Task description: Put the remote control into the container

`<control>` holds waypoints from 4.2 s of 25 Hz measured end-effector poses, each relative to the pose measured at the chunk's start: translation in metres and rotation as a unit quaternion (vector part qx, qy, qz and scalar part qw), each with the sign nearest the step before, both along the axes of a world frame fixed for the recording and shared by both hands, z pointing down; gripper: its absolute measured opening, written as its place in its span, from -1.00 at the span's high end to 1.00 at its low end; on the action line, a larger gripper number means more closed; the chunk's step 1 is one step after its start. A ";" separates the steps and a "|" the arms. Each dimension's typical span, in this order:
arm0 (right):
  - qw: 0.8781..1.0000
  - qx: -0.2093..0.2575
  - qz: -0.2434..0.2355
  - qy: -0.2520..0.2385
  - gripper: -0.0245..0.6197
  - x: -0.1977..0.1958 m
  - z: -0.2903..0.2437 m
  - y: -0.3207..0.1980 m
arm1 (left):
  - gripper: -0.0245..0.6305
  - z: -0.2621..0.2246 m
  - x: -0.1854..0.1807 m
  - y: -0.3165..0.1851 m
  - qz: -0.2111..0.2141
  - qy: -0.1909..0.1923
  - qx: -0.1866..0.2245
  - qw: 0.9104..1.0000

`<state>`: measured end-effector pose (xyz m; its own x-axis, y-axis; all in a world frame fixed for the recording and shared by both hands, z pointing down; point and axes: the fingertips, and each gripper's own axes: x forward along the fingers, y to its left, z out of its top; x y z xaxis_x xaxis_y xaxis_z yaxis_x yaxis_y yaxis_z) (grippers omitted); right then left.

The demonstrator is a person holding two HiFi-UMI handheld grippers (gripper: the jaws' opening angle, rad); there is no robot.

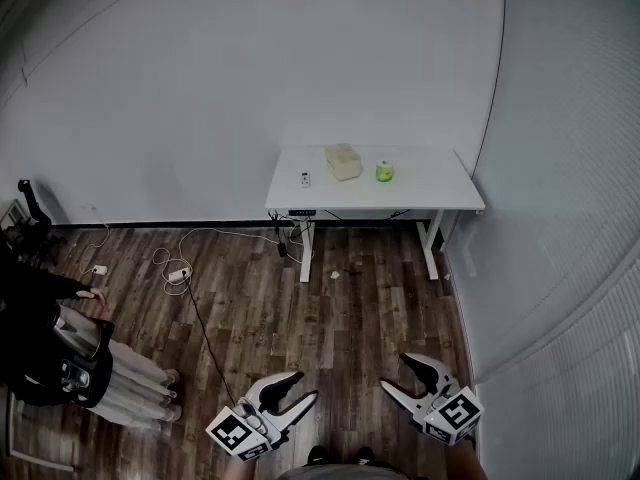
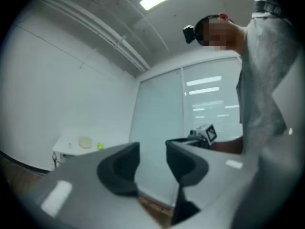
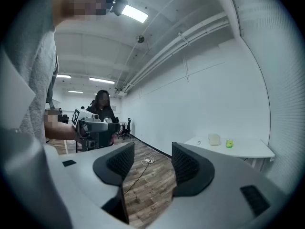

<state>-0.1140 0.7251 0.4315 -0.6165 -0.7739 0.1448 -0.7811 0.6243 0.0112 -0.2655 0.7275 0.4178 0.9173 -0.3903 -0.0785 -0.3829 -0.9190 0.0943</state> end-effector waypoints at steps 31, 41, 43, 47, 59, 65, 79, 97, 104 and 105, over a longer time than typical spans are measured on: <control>0.999 0.027 -0.038 0.010 0.12 0.011 -0.013 -0.014 | 0.44 -0.004 0.031 -0.006 0.005 -0.023 0.009 1.000; 0.996 0.040 -0.070 0.037 0.12 0.024 -0.012 -0.010 | 0.44 -0.016 0.075 -0.006 0.021 -0.043 0.037 0.998; 0.996 0.040 -0.068 0.040 0.12 0.026 -0.016 -0.007 | 0.44 -0.017 0.082 -0.002 0.022 -0.045 0.038 0.998; 0.995 0.042 -0.086 0.030 0.12 0.031 -0.011 -0.001 | 0.44 -0.017 0.094 0.003 0.021 -0.049 0.040 0.998; 0.994 0.024 -0.098 0.035 0.12 0.020 0.000 -0.016 | 0.44 -0.013 0.083 -0.009 0.006 -0.035 0.034 0.999; 0.995 0.021 -0.086 0.041 0.12 -0.004 0.000 -0.048 | 0.44 -0.011 0.056 -0.039 0.013 -0.025 0.034 0.999; 0.997 0.009 -0.056 0.059 0.12 -0.081 0.007 -0.114 | 0.44 -0.003 -0.016 -0.112 0.040 -0.002 0.019 0.999; 0.996 -0.006 -0.067 0.052 0.12 -0.063 0.023 -0.177 | 0.44 0.006 0.003 -0.175 0.034 -0.016 0.004 0.999; 0.995 -0.002 -0.091 0.044 0.12 -0.024 0.014 -0.216 | 0.44 0.000 0.046 -0.206 0.010 -0.026 0.006 1.000; 0.995 -0.003 -0.092 0.044 0.12 -0.018 0.011 -0.222 | 0.44 -0.001 0.052 -0.210 0.008 -0.027 0.007 1.000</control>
<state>-0.1316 0.5028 0.4424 -0.7316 -0.6487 0.2095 -0.6504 0.7563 0.0707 -0.2131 0.5171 0.4166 0.9261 -0.3756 -0.0344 -0.3732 -0.9257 0.0613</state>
